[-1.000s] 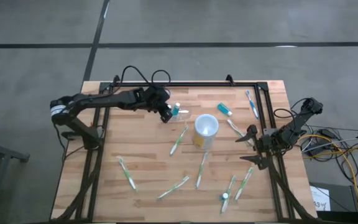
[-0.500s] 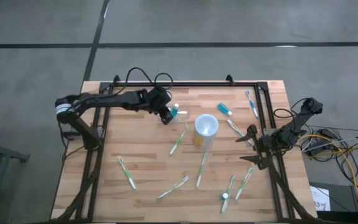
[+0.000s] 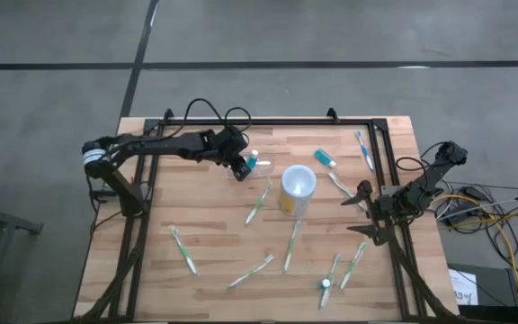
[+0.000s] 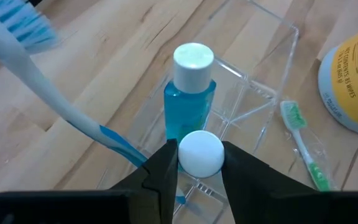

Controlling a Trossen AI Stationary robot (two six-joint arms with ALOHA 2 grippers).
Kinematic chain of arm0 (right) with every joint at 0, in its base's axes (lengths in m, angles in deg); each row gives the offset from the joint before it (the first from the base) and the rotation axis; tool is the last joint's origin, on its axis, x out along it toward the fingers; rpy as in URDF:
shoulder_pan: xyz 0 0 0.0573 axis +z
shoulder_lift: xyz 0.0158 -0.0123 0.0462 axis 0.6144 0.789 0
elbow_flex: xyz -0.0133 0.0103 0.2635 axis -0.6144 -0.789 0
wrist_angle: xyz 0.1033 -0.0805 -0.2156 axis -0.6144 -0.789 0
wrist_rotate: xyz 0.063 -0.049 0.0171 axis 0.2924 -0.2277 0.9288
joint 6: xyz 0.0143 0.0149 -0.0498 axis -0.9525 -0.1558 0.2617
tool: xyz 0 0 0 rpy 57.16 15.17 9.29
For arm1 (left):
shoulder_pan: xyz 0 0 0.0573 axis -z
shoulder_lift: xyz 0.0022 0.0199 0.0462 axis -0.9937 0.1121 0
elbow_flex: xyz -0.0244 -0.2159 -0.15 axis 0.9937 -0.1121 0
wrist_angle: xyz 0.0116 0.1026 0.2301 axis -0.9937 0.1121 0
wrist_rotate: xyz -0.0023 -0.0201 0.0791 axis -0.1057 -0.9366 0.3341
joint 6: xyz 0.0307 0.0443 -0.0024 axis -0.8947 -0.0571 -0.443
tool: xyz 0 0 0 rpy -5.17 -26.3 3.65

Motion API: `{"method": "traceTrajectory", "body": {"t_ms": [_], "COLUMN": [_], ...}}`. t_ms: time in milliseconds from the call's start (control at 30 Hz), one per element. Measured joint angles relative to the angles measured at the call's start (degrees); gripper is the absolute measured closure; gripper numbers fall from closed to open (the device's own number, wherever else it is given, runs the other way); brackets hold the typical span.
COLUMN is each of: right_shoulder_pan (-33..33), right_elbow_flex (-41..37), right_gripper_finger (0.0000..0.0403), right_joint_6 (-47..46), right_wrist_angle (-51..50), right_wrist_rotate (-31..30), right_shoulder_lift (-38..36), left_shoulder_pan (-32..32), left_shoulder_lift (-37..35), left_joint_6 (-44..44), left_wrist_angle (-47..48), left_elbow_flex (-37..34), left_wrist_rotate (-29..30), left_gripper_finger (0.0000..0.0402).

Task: Pick & Place toothbrushing station
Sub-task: Put the blue mouthwash into the middle section of the transparent organizer, then adjust the transparent organizer on the table

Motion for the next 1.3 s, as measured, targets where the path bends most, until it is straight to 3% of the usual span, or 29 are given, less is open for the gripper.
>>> {"method": "traceTrajectory", "body": {"t_ms": [367,1067,1167,1300], "right_shoulder_pan": [-0.02,0.0,-0.02,0.0], "right_elbow_flex": [0.01,-0.01,0.0,0.01], "right_gripper_finger": [0.0053,0.0057,0.0055,0.0053], "right_joint_6": [0.0,0.0,0.0,0.0], "right_wrist_angle": [-0.01,0.0,0.0,0.0], "right_wrist_rotate": [0.0,0.0,-0.01,-0.02], "right_shoulder_lift": [-0.02,-0.09,-0.09,-0.09], "left_shoulder_pan": [-0.17,1.52,3.38,6.38], "left_shoulder_lift": [-0.23,-12.84,-15.48,-18.3], "left_joint_6": [1.75,-4.28,-4.06,1.87], "left_wrist_angle": [0.24,1.96,2.0,3.62], "left_elbow_flex": [0.03,1.91,1.92,1.95], "left_wrist_rotate": [-1.26,-1.25,1.68,10.41], "left_gripper_finger": [0.0206,0.0202,0.0202,0.0202]}}
